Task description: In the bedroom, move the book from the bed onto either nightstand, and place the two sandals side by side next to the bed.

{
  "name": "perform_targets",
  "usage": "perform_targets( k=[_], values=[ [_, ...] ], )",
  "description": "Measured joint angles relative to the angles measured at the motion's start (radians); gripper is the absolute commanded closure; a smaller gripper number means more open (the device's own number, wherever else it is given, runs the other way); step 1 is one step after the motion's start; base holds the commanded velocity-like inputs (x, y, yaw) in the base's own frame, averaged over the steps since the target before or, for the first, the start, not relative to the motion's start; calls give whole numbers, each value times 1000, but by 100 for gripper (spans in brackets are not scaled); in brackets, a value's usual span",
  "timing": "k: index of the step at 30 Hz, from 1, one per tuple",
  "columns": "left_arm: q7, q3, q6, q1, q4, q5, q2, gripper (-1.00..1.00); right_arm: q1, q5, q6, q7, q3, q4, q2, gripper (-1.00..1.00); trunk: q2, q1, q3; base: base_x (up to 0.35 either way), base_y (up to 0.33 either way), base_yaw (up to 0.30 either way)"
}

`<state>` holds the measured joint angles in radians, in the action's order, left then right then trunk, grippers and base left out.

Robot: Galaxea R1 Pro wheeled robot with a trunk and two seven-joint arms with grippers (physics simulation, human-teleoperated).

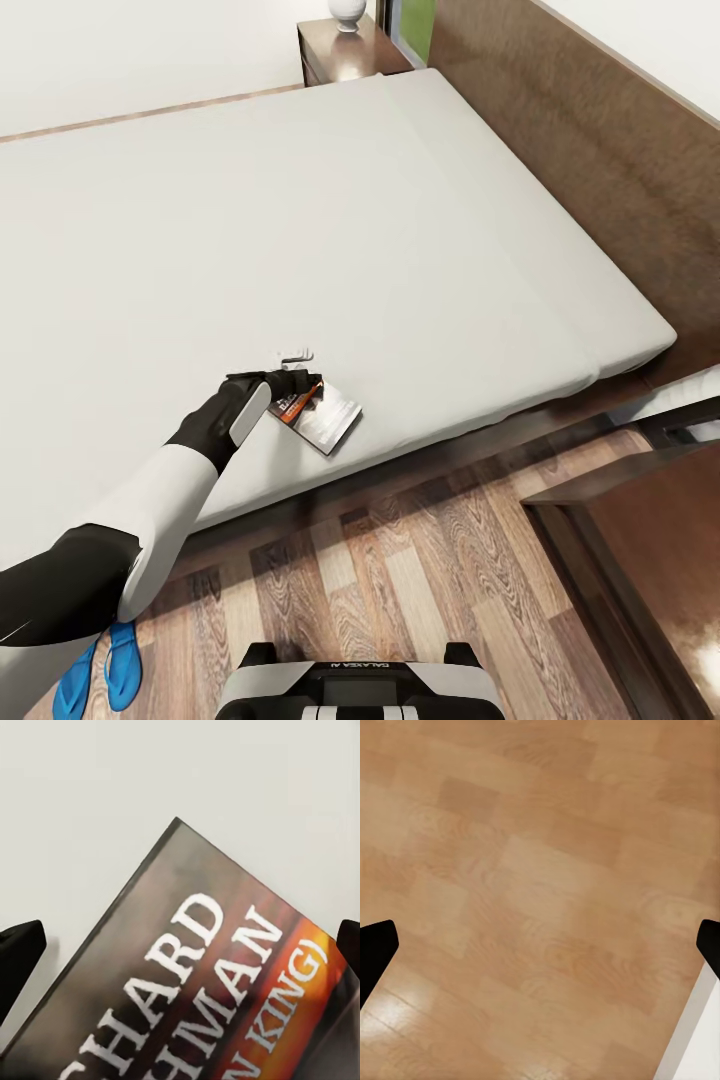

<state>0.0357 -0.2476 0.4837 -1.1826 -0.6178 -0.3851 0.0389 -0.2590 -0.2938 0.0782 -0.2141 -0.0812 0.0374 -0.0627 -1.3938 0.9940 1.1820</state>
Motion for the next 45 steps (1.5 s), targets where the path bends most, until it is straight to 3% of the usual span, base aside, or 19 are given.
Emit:
perform_targets(
  k=[45],
  values=[
    [-4, 0, -9, 0, 0, 2, 0, -100, 0, -15, 0, -1, 0, 0, 1, -100, 0, 0, 0, -20, -32, 0]
  ],
)
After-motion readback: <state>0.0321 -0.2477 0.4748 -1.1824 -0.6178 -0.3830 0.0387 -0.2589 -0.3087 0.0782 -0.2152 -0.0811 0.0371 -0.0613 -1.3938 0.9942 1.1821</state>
